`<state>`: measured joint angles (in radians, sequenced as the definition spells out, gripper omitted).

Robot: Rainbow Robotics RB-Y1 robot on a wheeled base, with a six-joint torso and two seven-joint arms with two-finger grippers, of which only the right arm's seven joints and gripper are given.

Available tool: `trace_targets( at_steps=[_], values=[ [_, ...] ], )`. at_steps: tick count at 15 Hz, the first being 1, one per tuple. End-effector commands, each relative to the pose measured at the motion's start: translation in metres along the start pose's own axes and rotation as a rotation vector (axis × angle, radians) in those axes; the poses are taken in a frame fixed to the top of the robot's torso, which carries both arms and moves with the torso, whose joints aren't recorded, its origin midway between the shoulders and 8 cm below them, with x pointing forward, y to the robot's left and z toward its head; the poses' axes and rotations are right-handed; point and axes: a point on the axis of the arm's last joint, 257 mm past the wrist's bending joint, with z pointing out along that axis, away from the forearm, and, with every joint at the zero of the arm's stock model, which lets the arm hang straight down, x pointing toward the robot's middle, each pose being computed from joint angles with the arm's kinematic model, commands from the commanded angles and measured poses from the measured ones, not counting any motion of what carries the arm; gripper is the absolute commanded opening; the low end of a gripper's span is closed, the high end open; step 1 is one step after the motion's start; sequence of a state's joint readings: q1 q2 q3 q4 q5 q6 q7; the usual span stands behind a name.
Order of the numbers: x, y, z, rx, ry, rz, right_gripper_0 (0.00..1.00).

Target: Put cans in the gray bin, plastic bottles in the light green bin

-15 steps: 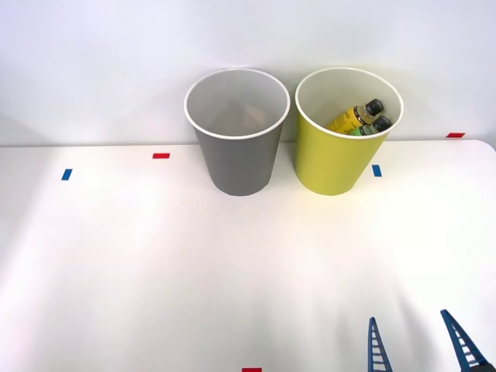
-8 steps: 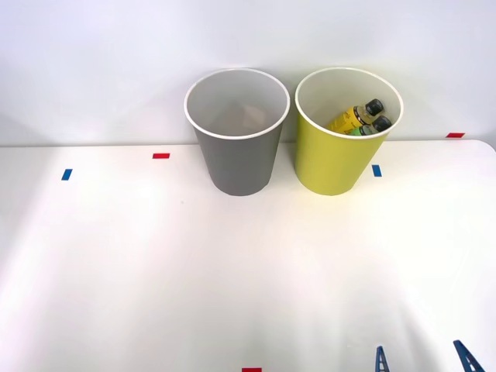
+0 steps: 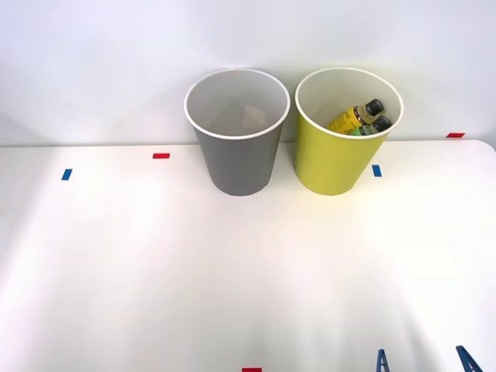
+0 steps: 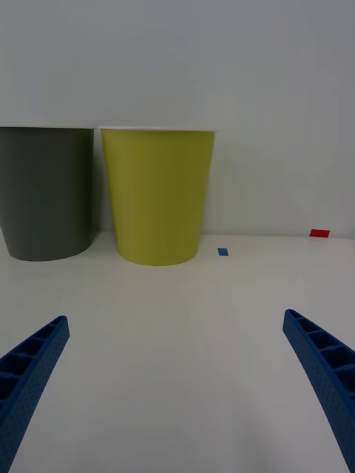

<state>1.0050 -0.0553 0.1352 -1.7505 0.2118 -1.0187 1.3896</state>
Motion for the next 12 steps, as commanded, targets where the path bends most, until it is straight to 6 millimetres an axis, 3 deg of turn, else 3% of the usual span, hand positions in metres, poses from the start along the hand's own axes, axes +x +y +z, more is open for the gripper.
trace_targets(
  at_steps=[1, 12],
  values=[
    [0.0001, -0.0001, 0.0000, 0.000, 0.000, 0.000, 1.00],
    [0.0001, -0.0001, 0.0000, 0.000, 0.000, 0.000, 1.00]
  ],
)
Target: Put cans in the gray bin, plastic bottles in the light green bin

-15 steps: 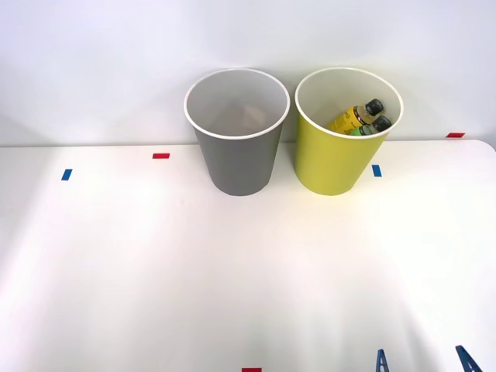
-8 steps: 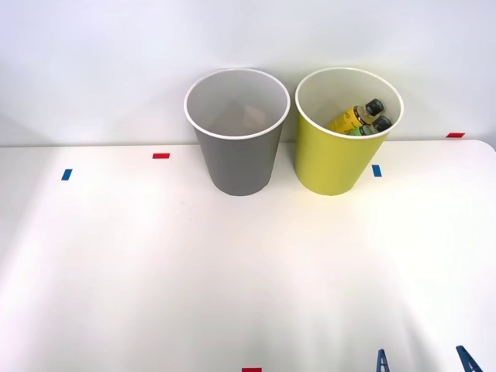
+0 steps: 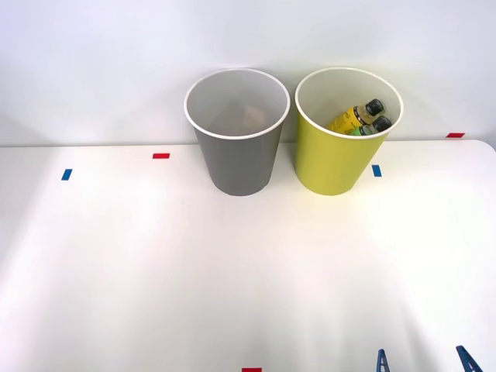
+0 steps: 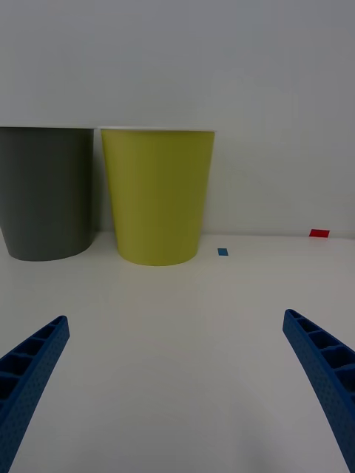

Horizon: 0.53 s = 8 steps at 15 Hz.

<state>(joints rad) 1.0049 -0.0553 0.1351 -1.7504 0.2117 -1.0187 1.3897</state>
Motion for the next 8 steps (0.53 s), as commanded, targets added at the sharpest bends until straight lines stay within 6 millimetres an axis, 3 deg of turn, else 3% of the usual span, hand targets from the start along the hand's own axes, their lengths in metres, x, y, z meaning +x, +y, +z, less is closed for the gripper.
trace_targets(
  at_steps=[1, 8],
  values=[
    [0.0001, 0.0000, 0.0000, 0.000, 0.000, 0.000, 1.00],
    [0.0001, 0.0000, 0.0000, 0.000, 0.000, 0.000, 1.00]
  ],
)
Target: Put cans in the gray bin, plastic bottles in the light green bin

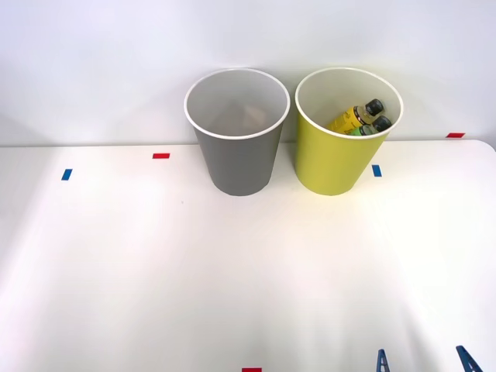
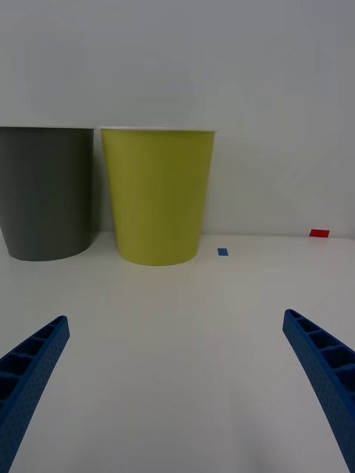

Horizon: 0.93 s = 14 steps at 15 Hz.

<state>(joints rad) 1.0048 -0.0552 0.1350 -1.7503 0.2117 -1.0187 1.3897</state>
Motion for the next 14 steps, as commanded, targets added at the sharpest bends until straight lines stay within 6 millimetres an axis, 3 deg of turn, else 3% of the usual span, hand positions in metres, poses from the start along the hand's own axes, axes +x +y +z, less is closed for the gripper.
trace_targets(
  at_steps=[1, 14],
  values=[
    [0.0001, 0.0000, 0.0000, 0.000, 0.000, 0.000, 1.00],
    [0.0001, 0.0000, 0.0000, 0.000, 0.000, 0.000, 1.00]
  ],
)
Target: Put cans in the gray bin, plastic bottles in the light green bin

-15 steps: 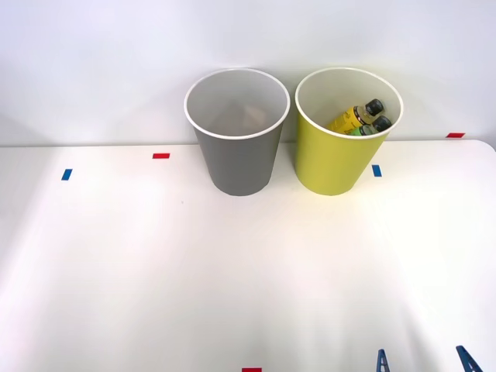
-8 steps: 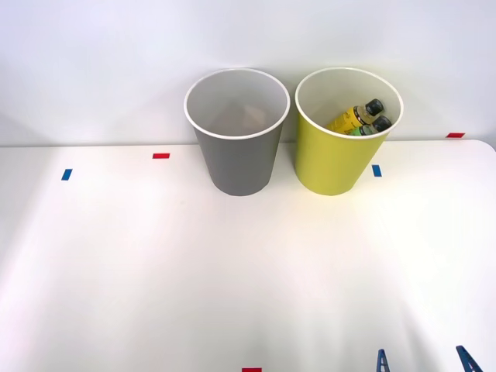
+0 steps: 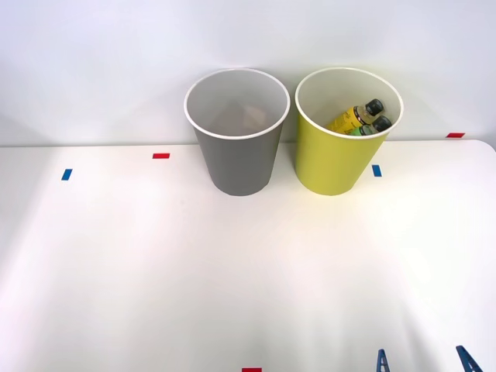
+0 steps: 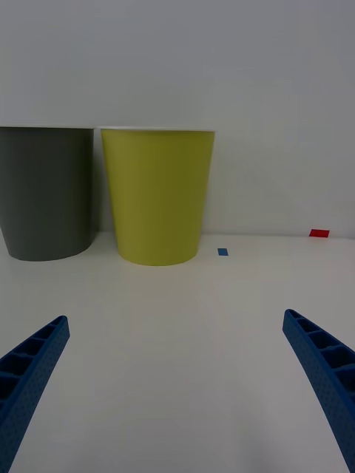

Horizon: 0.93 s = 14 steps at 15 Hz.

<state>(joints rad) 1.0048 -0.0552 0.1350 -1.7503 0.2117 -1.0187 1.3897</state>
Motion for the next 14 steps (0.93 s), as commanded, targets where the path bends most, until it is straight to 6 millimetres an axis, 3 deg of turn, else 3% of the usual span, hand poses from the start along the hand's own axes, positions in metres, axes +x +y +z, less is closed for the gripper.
trace_targets(
  at_steps=[1, 14],
  values=[
    [0.0000, 0.0000, 0.0000, 0.000, 0.000, 0.000, 1.00],
    [0.0000, 0.0000, 0.0000, 0.000, 0.000, 0.000, 1.00]
  ],
)
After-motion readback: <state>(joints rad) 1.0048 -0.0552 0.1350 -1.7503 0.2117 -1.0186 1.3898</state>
